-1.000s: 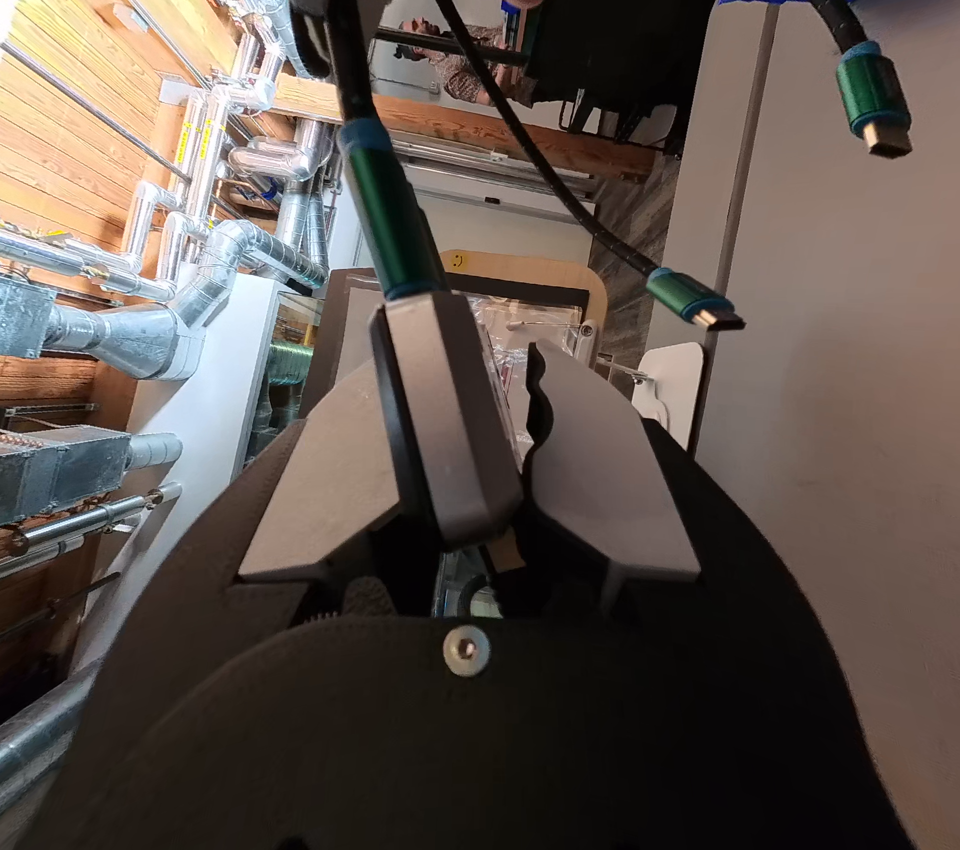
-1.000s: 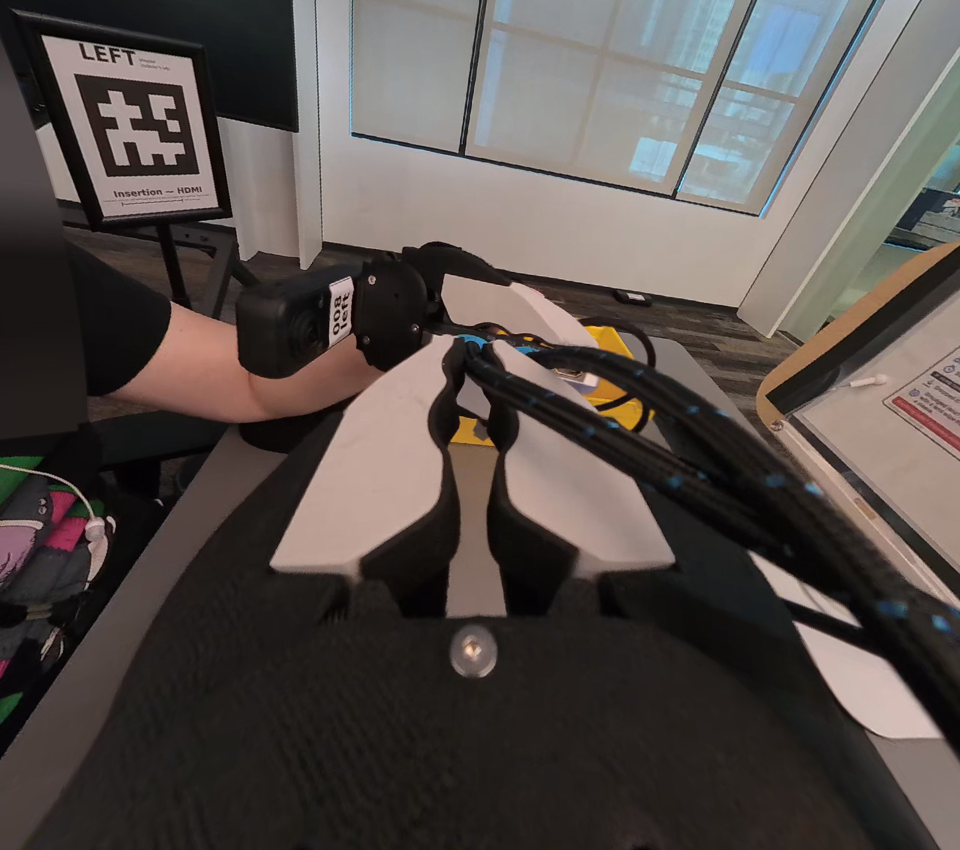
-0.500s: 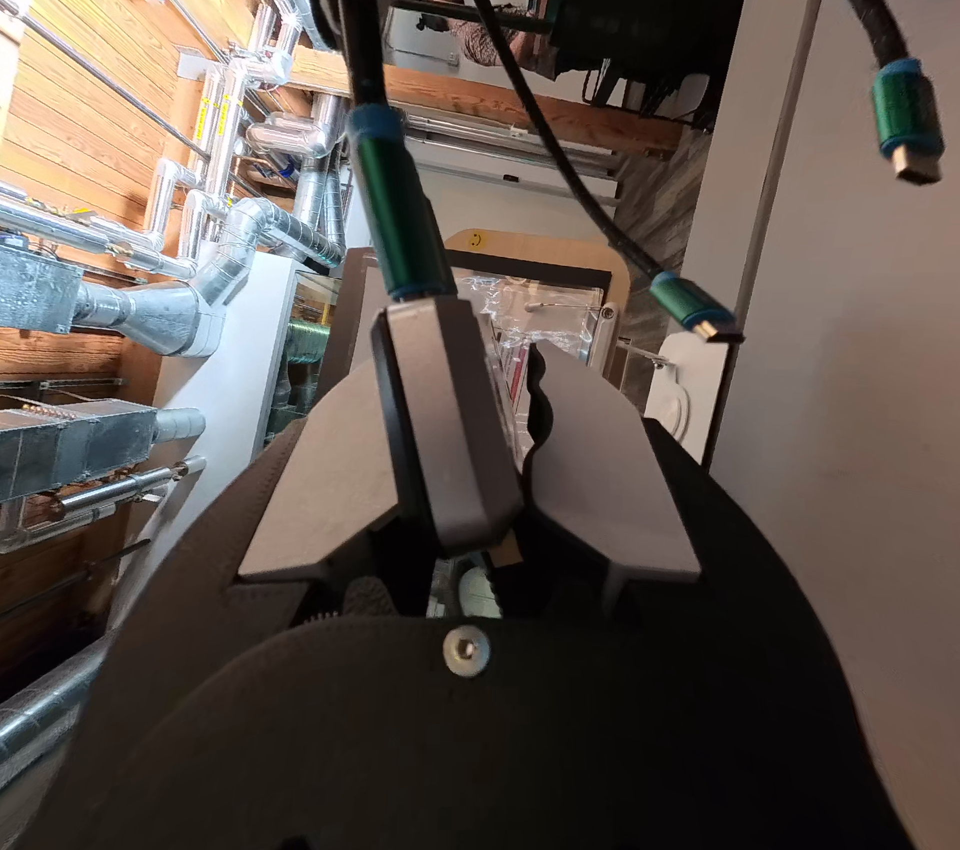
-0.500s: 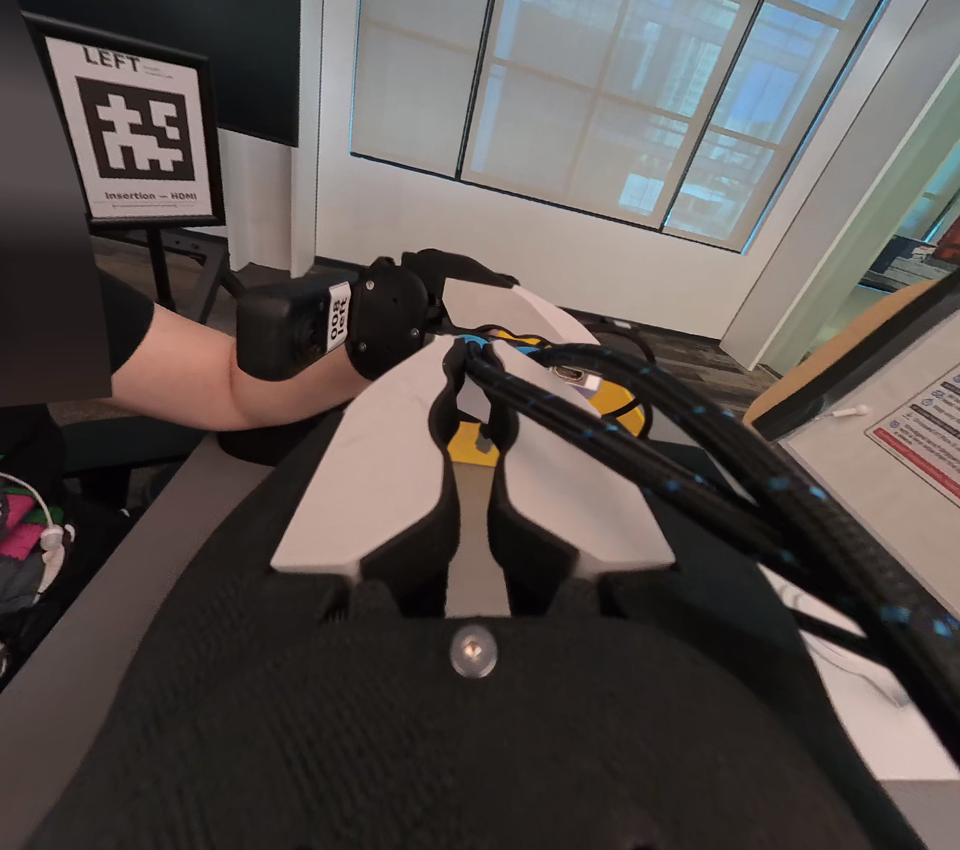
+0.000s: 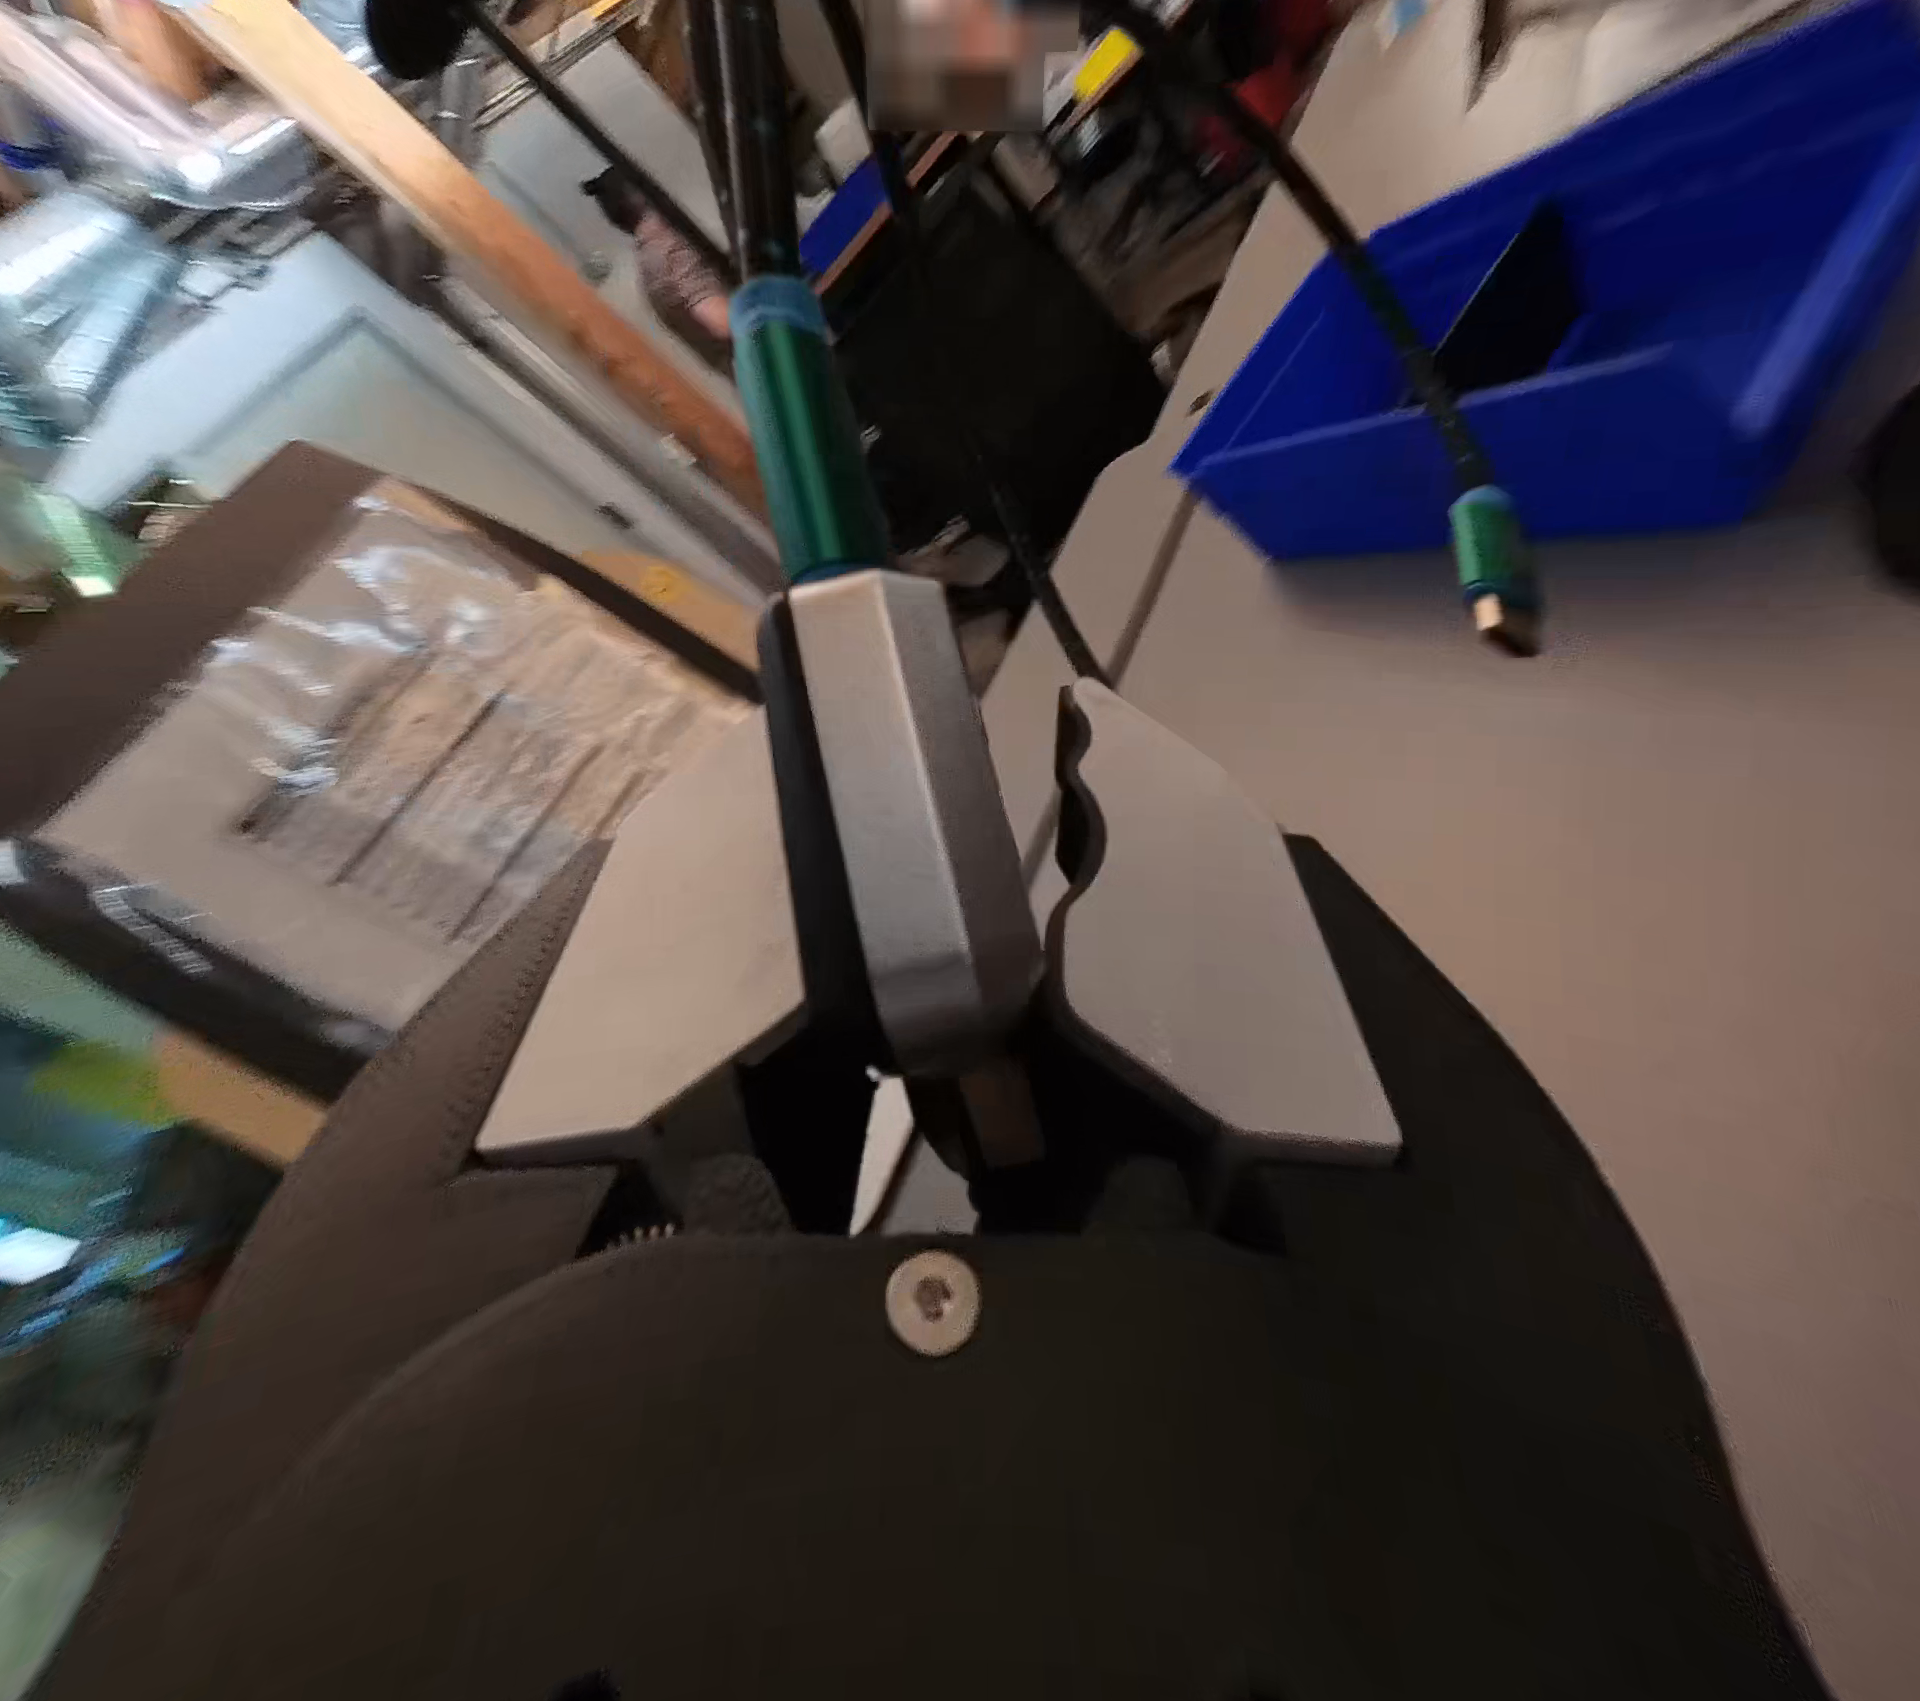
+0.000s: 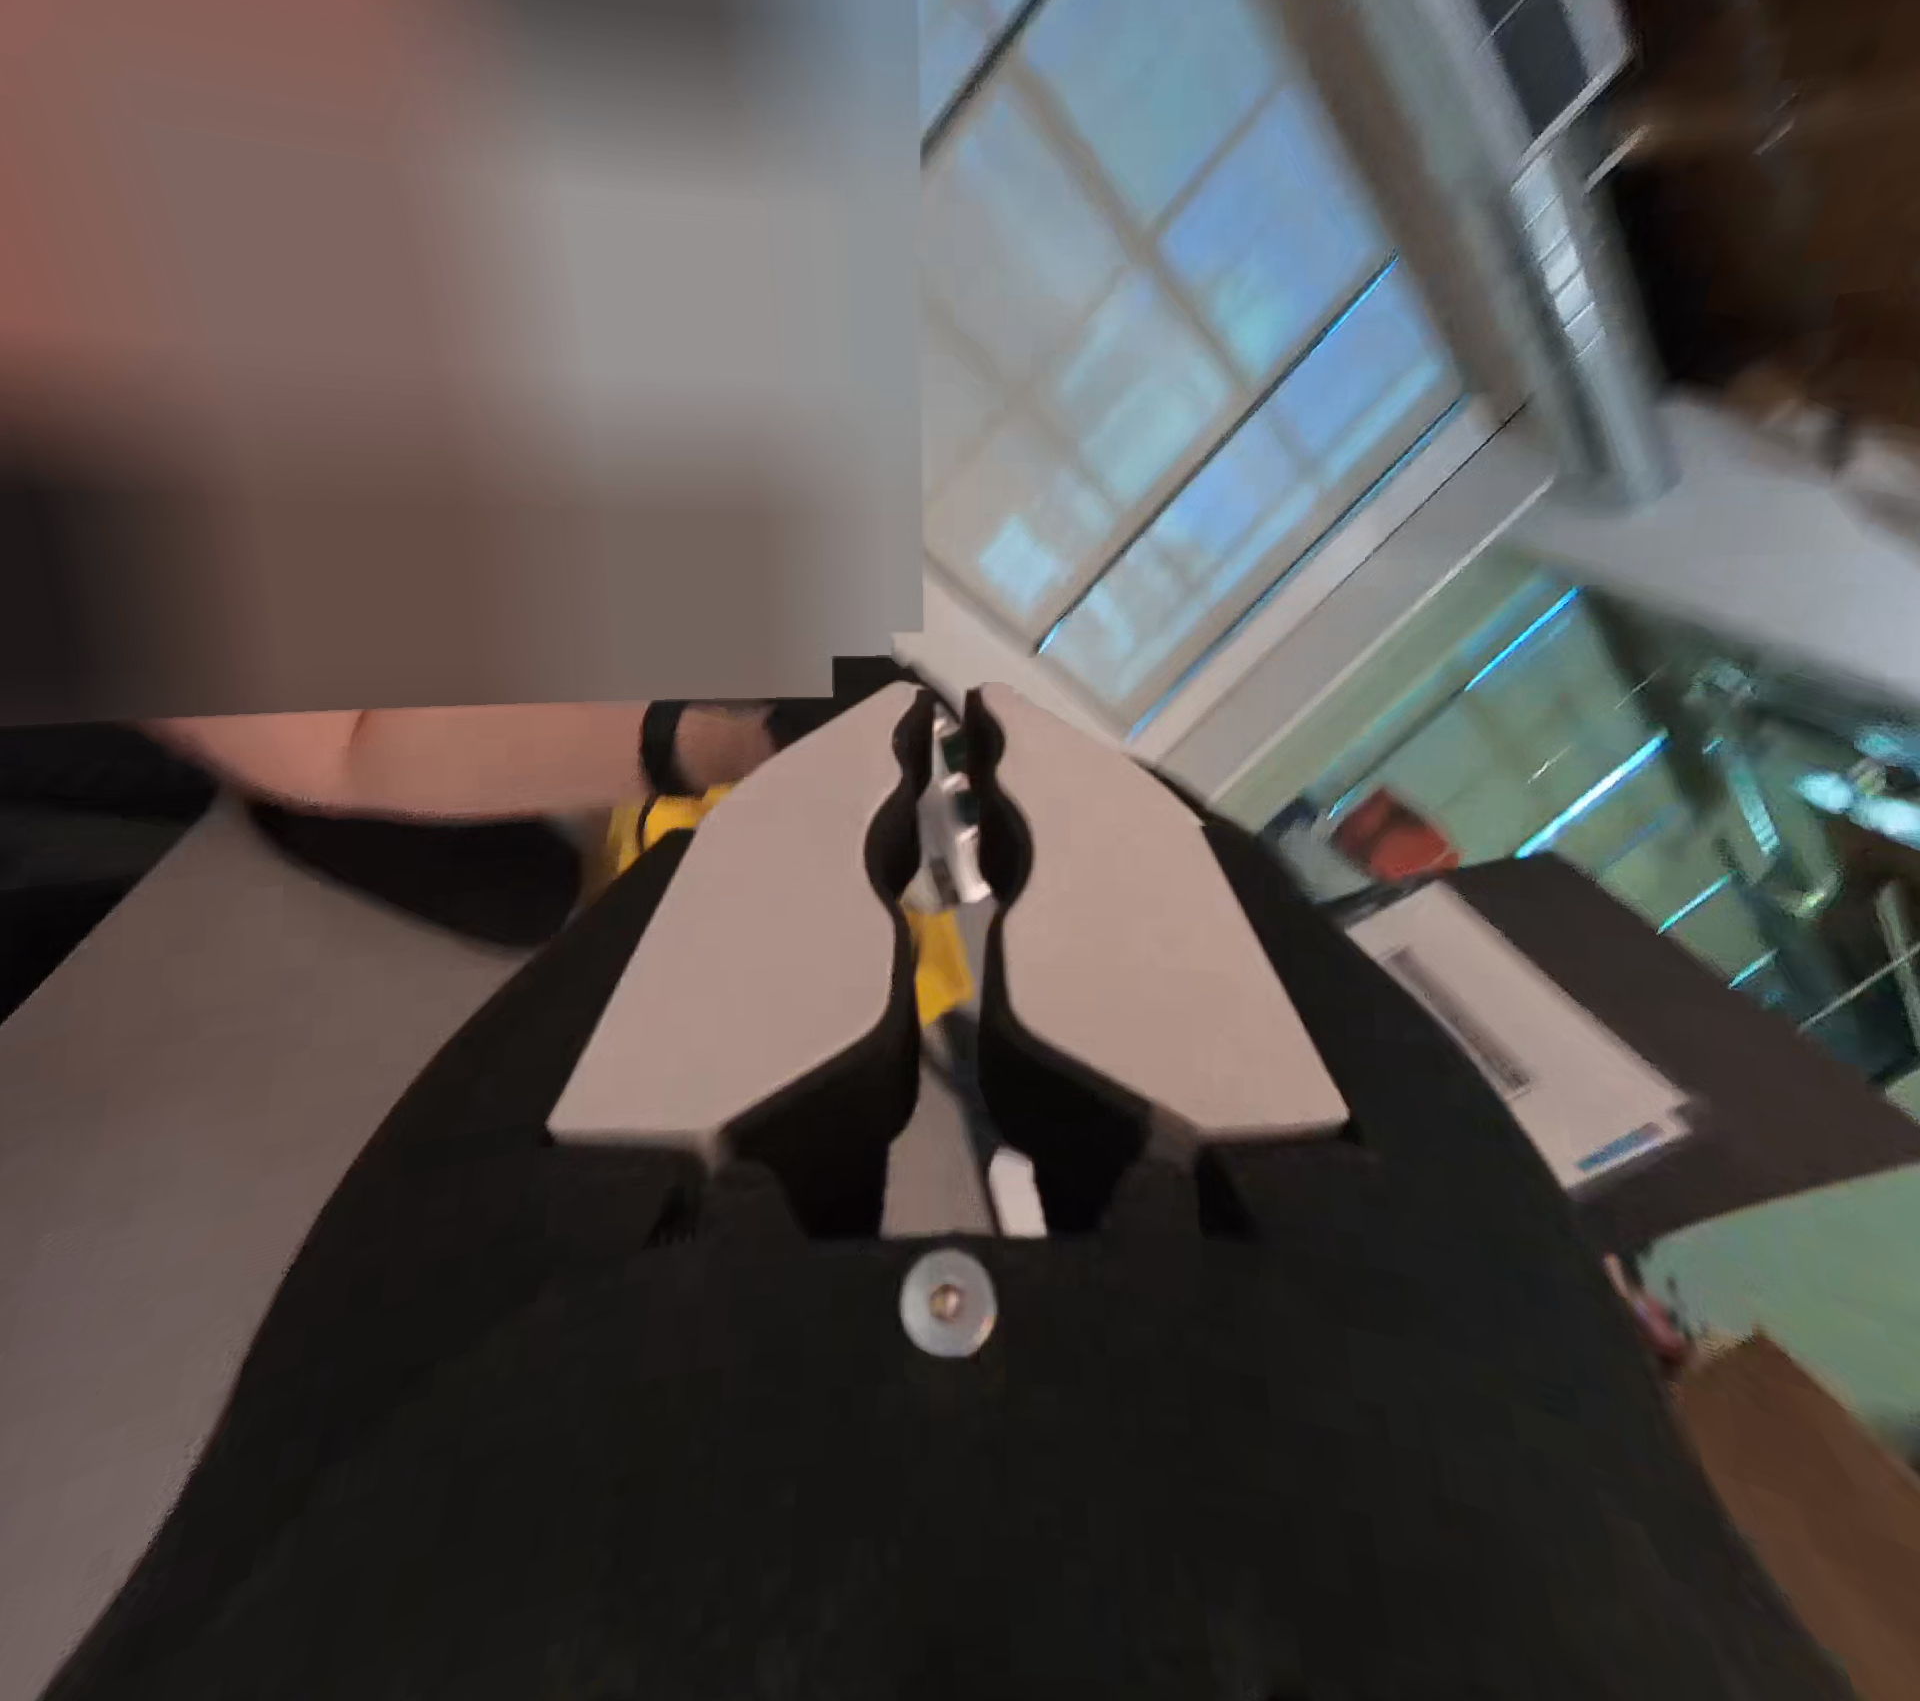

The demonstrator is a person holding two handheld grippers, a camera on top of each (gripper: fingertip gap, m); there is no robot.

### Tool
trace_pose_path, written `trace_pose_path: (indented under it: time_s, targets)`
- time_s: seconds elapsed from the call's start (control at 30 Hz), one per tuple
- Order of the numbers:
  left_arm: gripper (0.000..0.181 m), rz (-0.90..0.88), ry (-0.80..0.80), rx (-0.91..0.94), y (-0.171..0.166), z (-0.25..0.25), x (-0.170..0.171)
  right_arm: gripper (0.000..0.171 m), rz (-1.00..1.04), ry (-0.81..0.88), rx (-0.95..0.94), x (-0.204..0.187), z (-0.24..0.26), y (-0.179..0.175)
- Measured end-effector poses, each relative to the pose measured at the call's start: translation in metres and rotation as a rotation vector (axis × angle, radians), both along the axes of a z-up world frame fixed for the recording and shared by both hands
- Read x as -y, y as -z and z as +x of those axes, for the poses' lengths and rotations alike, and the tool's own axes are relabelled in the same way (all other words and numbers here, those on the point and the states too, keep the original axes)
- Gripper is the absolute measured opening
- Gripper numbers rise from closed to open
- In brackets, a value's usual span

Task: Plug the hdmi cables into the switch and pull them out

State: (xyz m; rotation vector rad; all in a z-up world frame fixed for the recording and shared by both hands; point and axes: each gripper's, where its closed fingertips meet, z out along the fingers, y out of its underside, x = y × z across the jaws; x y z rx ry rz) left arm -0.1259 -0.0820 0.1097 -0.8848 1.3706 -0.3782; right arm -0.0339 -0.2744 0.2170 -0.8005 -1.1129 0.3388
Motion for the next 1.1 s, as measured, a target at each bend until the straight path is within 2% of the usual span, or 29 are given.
trace_pose_path:
  time_s: [0.07,0.13,0.2,0.27,0.33,0.4,0.5,0.57,0.67,0.73,0.83,0.9,1.0,1.1]
  targets:
    - [0.038,-0.071,0.096,0.007,-0.002,0.001,0.014,0.001,0.033,-0.023,-0.214,-0.003,0.05,-0.022]
    - [0.038,-0.113,0.16,0.011,-0.005,0.003,0.027,0.001,-0.053,-0.012,-0.454,-0.037,0.107,-0.028]
    - [0.038,-0.155,0.213,0.011,-0.009,0.006,0.04,0.001,-0.208,0.029,-0.56,-0.088,0.146,-0.004]
    - [0.037,-0.193,0.253,0.012,-0.011,0.008,0.049,0.003,-0.315,0.031,-0.557,-0.126,0.156,0.026]
    - [0.038,-0.251,0.297,-0.001,-0.011,0.009,0.057,0.009,-0.405,-0.083,-0.531,-0.139,0.142,0.042]
    - [0.038,-0.285,0.331,-0.028,-0.008,0.01,0.062,0.013,-0.405,-0.18,-0.478,-0.134,0.116,0.042]
    - [0.038,-0.327,0.403,-0.089,0.004,0.015,0.072,0.015,-0.394,-0.179,-0.322,-0.137,0.067,0.054]
    - [0.037,-0.364,0.451,-0.129,0.012,0.02,0.081,0.028,-0.461,-0.172,-0.179,-0.144,0.028,0.076]
    - [0.037,-0.407,0.482,-0.167,0.02,0.028,0.088,0.059,-0.509,-0.259,0.016,-0.132,-0.029,0.103]
    - [0.037,-0.458,0.482,-0.175,0.024,0.032,0.087,0.06,-0.52,-0.316,0.058,-0.122,-0.056,0.109]
    - [0.037,-0.553,0.48,-0.22,0.034,0.034,0.084,0.051,-0.539,-0.393,-0.064,-0.117,-0.077,0.091]
    - [0.038,-0.617,0.464,-0.282,0.046,0.036,0.082,0.047,-0.587,-0.375,-0.123,-0.124,-0.081,0.085]
    - [0.038,-0.663,0.464,-0.305,0.053,0.041,0.083,0.043,-0.617,-0.333,-0.094,-0.129,-0.082,0.092]
    - [0.038,-0.738,0.458,-0.32,0.056,0.044,0.083,0.048,-0.702,-0.359,-0.05,-0.128,-0.082,0.1]
